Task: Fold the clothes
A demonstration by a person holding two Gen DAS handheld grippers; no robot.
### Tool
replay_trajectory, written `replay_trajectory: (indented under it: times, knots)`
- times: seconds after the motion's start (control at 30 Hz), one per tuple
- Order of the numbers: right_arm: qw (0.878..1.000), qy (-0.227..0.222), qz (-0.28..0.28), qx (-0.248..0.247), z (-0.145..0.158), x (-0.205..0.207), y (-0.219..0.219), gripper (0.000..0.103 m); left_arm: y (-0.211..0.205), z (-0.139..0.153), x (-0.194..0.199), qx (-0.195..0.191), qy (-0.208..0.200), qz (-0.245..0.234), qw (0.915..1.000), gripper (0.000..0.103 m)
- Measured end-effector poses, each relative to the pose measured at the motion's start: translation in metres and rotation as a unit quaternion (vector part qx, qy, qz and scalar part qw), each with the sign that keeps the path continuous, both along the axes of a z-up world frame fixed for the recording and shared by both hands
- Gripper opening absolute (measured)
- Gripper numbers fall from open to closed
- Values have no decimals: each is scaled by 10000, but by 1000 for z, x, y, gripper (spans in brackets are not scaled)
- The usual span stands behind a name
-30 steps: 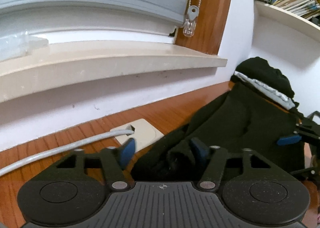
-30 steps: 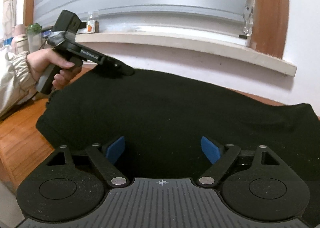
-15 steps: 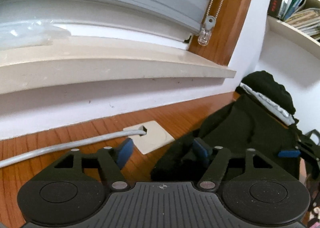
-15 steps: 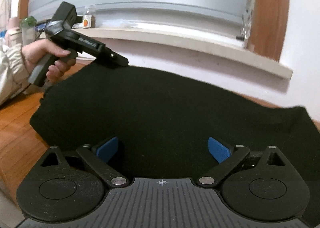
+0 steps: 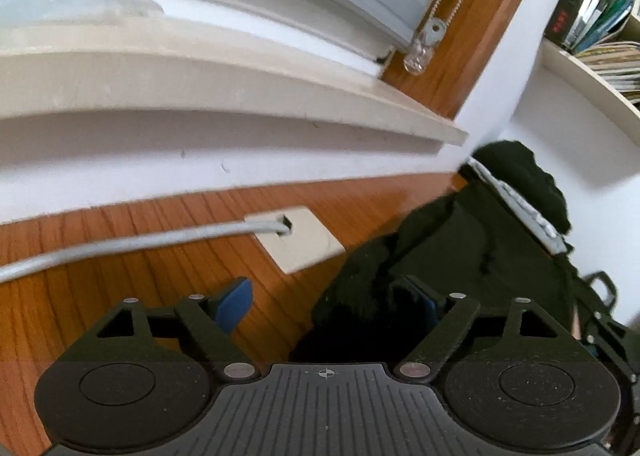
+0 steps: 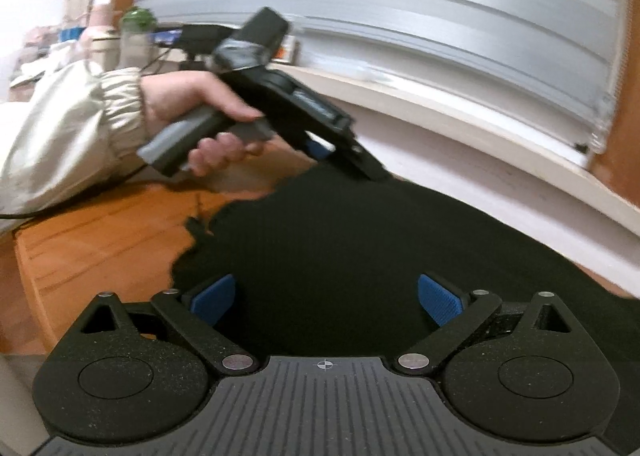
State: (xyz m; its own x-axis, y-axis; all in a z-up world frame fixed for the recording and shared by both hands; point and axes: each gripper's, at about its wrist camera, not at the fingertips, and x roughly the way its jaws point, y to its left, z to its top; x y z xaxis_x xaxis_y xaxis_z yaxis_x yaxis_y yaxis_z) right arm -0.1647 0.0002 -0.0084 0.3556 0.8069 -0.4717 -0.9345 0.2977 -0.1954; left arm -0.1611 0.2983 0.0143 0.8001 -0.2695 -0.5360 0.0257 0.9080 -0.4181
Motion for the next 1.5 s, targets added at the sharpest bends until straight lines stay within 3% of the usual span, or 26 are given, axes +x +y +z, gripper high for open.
replay_trajectory:
  times: [0.2, 0.37, 0.5, 0.67, 0.87, 1.17, 1.33, 1.5]
  knots:
    - [9987, -284, 355, -252, -7, -5, 22, 98, 2, -4, -2, -168, 13, -358, 9992, 88]
    - [9955, -806, 217, -442, -11, -3, 44, 97, -8, -3, -2, -140, 104, -666, 9976, 75]
    - [9975, -459, 313, -438, -9, 15, 49, 70, -15, -3, -4, 89, 104, -650, 9978, 66]
    - [9965, -604, 276, -501, -9, 19, 50, 44, -27, 1, -5, 476, 133, -509, 9975, 52]
    - [9935, -1080, 85, -338, -3, 20, 42, 30, -56, 20, -6, 988, -178, -193, 9948, 32]
    - [9898, -1205, -420, 628, 69, 51, -34, 28, -126, 109, 36, 1150, -1073, -380, 9868, 30]
    - [9839, -1200, -901, 969, 114, 96, -108, 27, -199, 158, 104, 1260, -1406, -654, 9798, 30]
    - [9777, -818, -1492, 1230, 129, 152, -205, 28, -275, 166, 195, 1059, -1360, -906, 9809, 40]
